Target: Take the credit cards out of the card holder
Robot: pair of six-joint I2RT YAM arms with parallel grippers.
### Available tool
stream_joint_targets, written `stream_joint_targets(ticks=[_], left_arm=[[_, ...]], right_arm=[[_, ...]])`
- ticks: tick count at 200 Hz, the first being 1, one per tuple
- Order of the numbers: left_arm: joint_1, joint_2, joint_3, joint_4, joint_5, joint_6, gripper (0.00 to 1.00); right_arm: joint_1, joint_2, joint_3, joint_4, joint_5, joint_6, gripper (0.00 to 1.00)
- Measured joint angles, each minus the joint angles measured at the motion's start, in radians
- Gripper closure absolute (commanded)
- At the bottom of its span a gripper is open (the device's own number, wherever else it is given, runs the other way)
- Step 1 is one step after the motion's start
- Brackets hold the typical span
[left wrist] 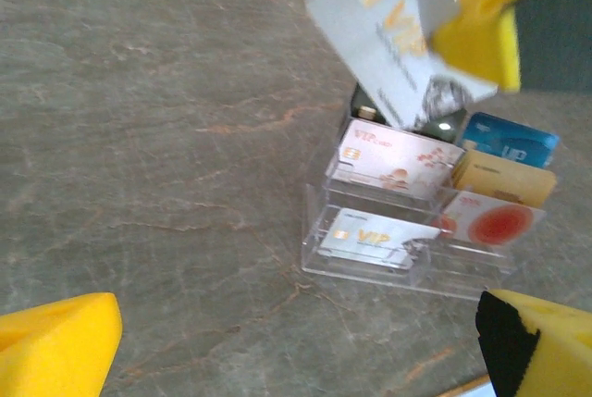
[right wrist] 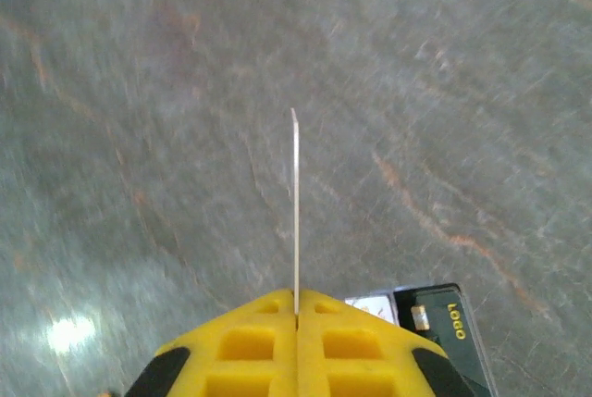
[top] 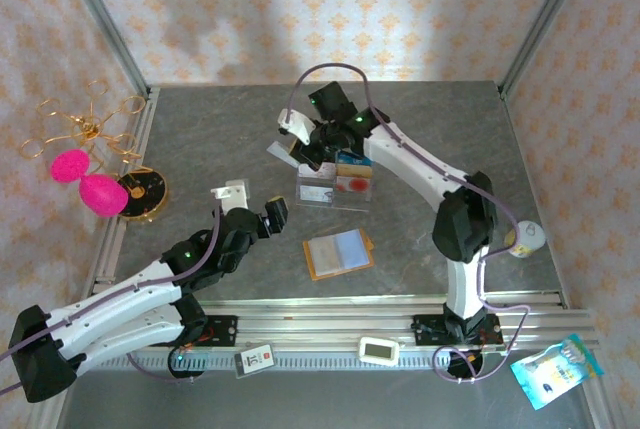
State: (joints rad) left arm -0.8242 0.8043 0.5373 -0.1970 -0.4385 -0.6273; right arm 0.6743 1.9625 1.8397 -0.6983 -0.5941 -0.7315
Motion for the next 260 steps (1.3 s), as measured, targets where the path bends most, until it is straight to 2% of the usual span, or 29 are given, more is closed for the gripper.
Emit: stream_joint_targets(ticks=[28,56,117,260], left_arm=[[0.001,0.0,0.0,-0.002,-0.048,0.008,0.01],[0.009,0.001,0.0,0.004,-0.095,0.034,0.01],[0.021,0.038,0.0,0.07,-0.114,0.08,0.01],[0.042,0.103,0.0,0.105,-0.121,0.112,0.01]], right_arm=[[-0.02,0.032,-0.01,-0.104,-0.006,-0.12,1.0],[-0.031,0.032,-0.029,-0.132,0.007,-0.196,1.0],[-0.031,0.032,-0.068,-0.186,0.05,-0.303,1.0],[-0.029,0.11,-0.069,-0.207,0.146,-0.323,1.0]])
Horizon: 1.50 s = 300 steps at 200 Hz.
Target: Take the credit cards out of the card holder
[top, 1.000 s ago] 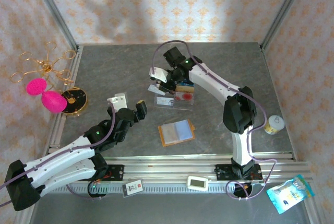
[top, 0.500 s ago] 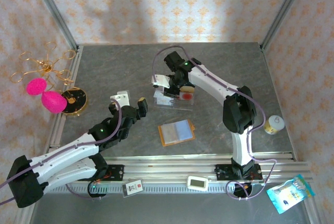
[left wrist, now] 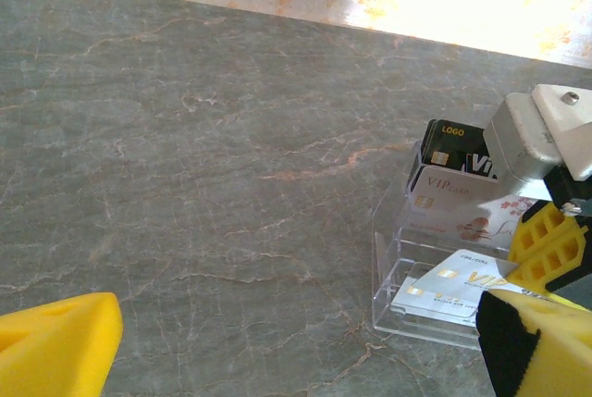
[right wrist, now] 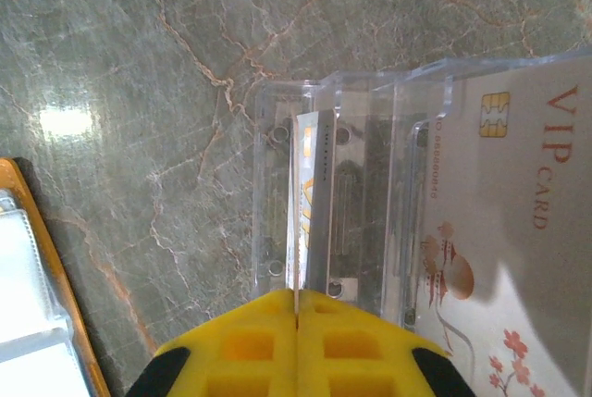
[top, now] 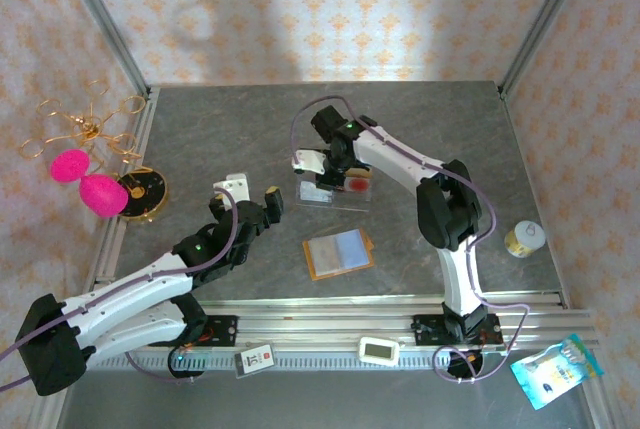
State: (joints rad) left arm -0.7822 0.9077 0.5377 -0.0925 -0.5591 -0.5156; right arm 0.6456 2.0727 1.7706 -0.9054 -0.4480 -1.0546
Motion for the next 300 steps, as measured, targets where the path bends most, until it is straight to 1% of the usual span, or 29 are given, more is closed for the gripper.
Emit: stream_joint_targets(ticks=[35,46,52,58,86,118,148,168,180,207,220,252,267,280,300], left_arm=[[0.0,0.0,0.0,0.0,0.0,0.003,0.01],[0.0,-0.002,0.0,0.0,-0.001,0.004,0.01],[0.0,-0.005,0.0,0.0,-0.001,0.007,0.01],[0.002,-0.008,0.0,0.0,0.0,0.01,0.01],[0.006,-0.032,0.0,0.009,0.001,0.021,0.01],[0.006,-0.038,0.0,0.015,0.003,0.02,0.01],[0.006,-0.047,-0.006,0.033,0.035,0.008,0.01],[0.006,-0.072,-0.019,0.044,0.058,-0.013,0.01],[0.006,-0.089,-0.032,0.056,0.076,-0.025,0.01],[0.006,-0.105,-0.066,0.068,0.122,-0.059,0.0],[0.006,-0.105,-0.085,0.08,0.154,-0.072,0.01],[0.006,-0.103,-0.144,0.087,0.238,-0.117,0.01],[0.006,-0.096,-0.148,0.08,0.269,-0.135,0.05],[0.006,-0.094,-0.149,0.081,0.296,-0.147,0.07],[0.006,-0.108,-0.176,0.086,0.332,-0.167,0.08]], right_arm=[[0.012,0.017,0.0,0.0,0.027,0.007,1.0],[0.018,0.031,0.0,0.001,0.034,0.01,0.93],[0.022,0.037,0.0,0.001,0.039,0.014,0.86],[0.027,0.045,0.0,0.002,0.045,0.018,0.82],[0.042,0.054,0.0,0.015,0.066,0.047,0.72],[0.046,0.033,-0.019,0.069,0.058,0.097,0.68],[0.047,-0.077,-0.109,0.161,0.044,0.183,0.67],[0.054,-0.177,-0.181,0.258,0.025,0.295,0.67],[0.063,-0.242,-0.24,0.345,0.019,0.399,0.67],[0.105,-0.392,-0.443,0.565,0.027,0.671,0.67],[0.14,-0.447,-0.556,0.636,0.065,0.801,0.67],[0.24,-0.499,-0.794,0.681,0.187,1.042,0.67],[0.294,-0.499,-0.88,0.671,0.228,1.123,0.67],[0.342,-0.499,-0.916,0.652,0.256,1.173,0.67],[0.406,-0.495,-0.912,0.643,0.289,1.221,0.66]])
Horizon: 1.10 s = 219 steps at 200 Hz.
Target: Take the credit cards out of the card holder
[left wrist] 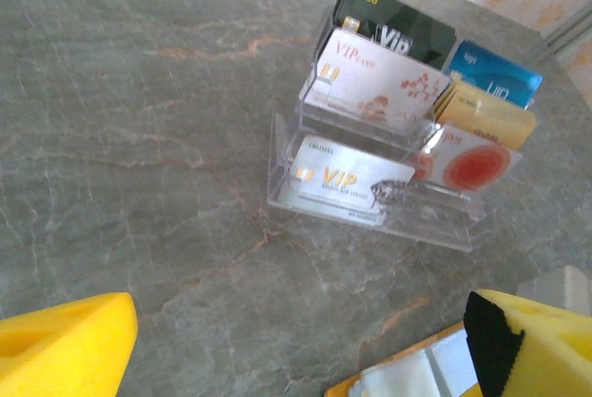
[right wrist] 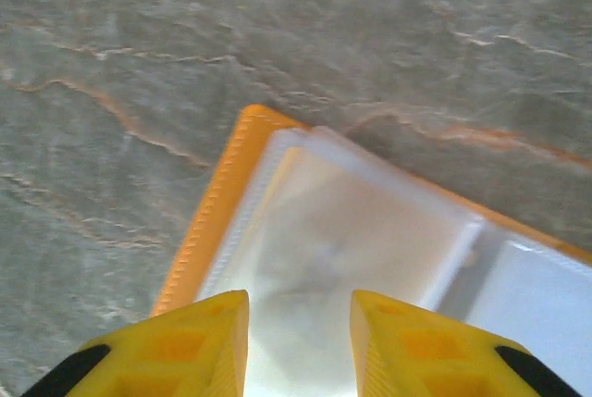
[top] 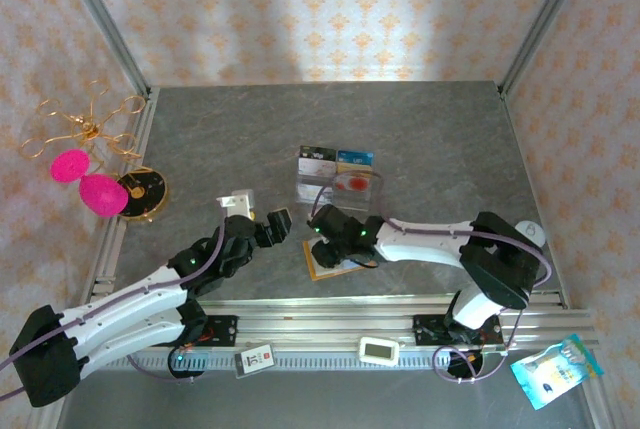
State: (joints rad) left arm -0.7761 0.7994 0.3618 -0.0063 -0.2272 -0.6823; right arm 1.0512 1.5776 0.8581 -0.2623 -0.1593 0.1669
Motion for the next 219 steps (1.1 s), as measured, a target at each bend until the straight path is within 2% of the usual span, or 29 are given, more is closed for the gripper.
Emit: stream_joint_targets(ticks=[40,56,66,80,103,118,154,179,190,219], left_arm=[[0.0,-0.071,-0.069,-0.004,0.04,-0.029,0.11],[0.0,-0.089,-0.072,-0.004,0.046,-0.032,0.12],[0.0,-0.093,-0.072,-0.003,0.051,-0.032,0.13],[0.0,-0.092,-0.072,-0.003,0.067,-0.032,0.15],[0.0,-0.076,-0.073,0.001,0.095,-0.029,0.21],[0.0,-0.047,-0.074,0.013,0.121,-0.027,0.3],[0.0,0.047,-0.083,0.083,0.209,-0.027,0.66],[0.0,0.131,-0.091,0.144,0.271,-0.037,0.84],[-0.001,0.166,-0.092,0.168,0.295,-0.031,0.88],[-0.029,0.278,-0.082,0.225,0.334,-0.032,0.89]], right_arm=[[0.043,0.05,0.037,0.0,0.05,0.051,0.64],[0.054,0.08,0.042,-0.003,0.066,0.067,0.68],[0.063,0.099,0.05,-0.003,0.086,0.075,0.72],[0.069,0.111,0.068,0.0,0.09,0.089,0.89],[0.072,0.121,0.076,0.017,0.095,0.121,1.0],[0.072,0.121,0.075,0.029,0.093,0.143,1.0],[0.072,0.115,0.056,0.09,0.1,0.205,1.0],[0.072,0.064,0.005,0.138,0.108,0.239,1.0],[0.072,0.038,-0.017,0.161,0.108,0.251,1.0],[0.072,0.001,-0.051,0.204,0.109,0.278,1.0]])
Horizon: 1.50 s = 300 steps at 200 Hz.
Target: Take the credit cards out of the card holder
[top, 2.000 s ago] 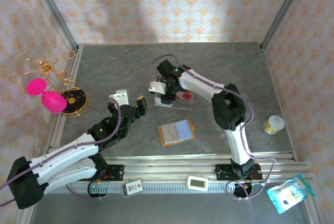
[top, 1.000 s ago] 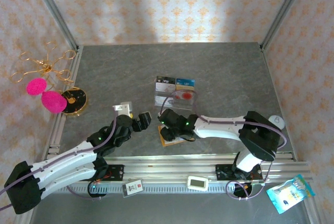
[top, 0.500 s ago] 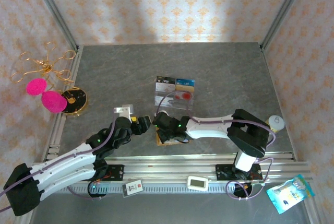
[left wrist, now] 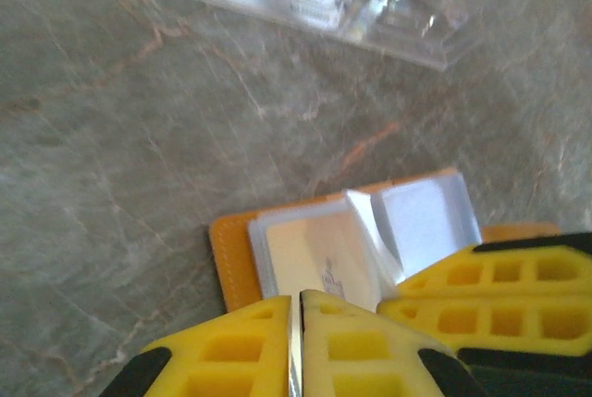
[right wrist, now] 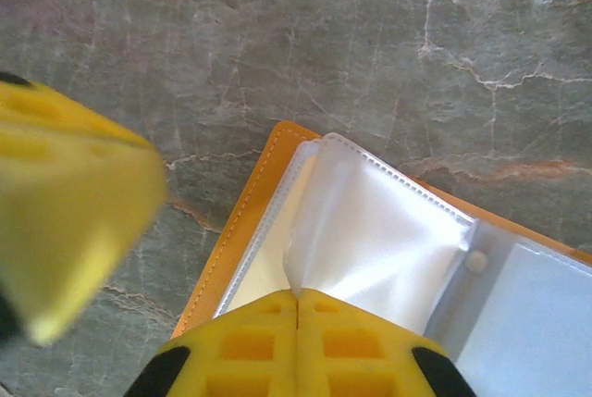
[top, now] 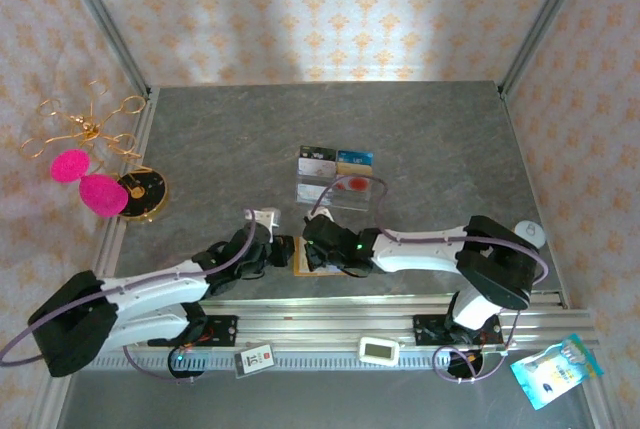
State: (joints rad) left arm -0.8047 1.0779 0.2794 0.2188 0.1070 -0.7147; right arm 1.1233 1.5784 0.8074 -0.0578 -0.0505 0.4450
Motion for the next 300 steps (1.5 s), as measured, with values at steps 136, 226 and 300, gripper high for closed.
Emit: stream_joint_targets(ticks=[136,226,300], left_arm=[[-0.15,0.534,0.363,0.025,0.171,0.107,0.82],[-0.018,0.141,0.118,0.032,0.086,0.049,0.87],[0.002,0.065,0.045,0.003,0.057,0.034,0.8]], right_arm=[[0.002,-0.524,-0.218,-0.001,0.24,0.182,0.62],[-0.139,-0.326,-0.239,0.115,-0.109,0.186,0.67],[-0.135,-0.111,-0.159,0.148,-0.316,0.153,0.66]])
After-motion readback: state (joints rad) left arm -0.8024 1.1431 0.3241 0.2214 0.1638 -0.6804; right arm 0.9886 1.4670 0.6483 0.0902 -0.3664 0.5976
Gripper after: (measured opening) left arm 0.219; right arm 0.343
